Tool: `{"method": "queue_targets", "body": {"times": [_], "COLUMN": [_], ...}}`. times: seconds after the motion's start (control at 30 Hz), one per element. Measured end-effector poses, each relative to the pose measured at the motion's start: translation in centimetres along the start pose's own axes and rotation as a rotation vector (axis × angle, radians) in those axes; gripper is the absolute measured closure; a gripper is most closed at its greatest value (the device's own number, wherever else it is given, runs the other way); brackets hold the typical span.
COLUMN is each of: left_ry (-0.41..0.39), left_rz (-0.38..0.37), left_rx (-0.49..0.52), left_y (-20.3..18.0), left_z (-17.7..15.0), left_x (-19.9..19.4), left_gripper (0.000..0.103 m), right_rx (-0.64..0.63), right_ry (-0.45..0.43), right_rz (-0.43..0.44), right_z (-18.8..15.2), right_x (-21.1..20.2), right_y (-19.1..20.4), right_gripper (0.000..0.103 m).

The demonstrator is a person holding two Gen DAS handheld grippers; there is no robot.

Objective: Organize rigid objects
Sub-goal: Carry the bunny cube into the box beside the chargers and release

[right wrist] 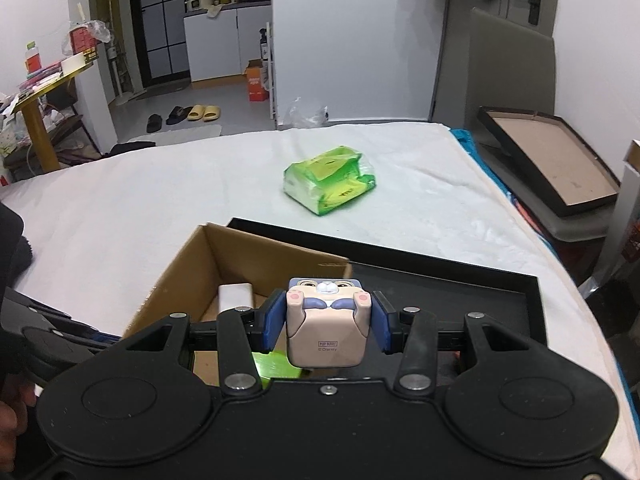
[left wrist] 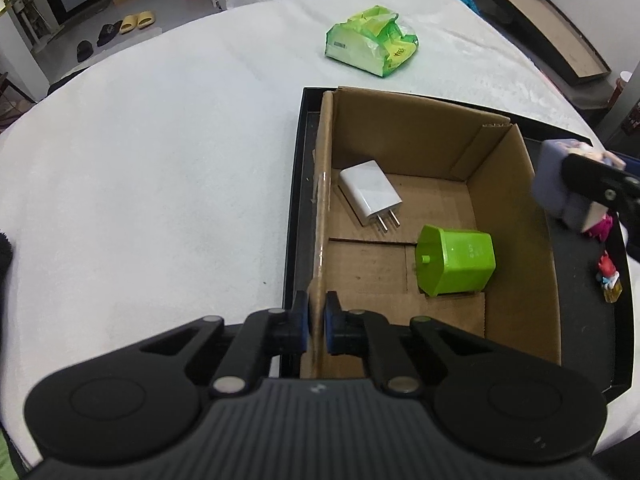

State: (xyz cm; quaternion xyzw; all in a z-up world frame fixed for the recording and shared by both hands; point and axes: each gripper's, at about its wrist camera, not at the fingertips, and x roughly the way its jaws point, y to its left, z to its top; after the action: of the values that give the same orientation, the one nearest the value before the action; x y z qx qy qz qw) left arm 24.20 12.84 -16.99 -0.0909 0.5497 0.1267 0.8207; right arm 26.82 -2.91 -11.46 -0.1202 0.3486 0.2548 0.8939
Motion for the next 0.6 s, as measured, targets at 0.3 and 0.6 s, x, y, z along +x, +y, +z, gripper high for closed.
{"method": "queue_targets", "body": {"times": [0.3, 0.6], "left_ry": [0.001, 0.000], "left_rz": [-0.045, -0.067], "left_rx": [0.001, 0.025], "left_y": [0.7, 0.7], "left_z": [-0.1, -0.2], "left_x": [-0.2, -0.2], "left_gripper": [0.095, 0.095], "right_rx": [-0.075, -0.127], "right_ry": [0.037, 0.062], "right_rz": [0.024, -0.031], "right_z": [0.5, -0.3], "right_x": [1.5, 1.5], "right_y": [3.3, 4.1], "right_gripper": [0.059, 0.050]}}
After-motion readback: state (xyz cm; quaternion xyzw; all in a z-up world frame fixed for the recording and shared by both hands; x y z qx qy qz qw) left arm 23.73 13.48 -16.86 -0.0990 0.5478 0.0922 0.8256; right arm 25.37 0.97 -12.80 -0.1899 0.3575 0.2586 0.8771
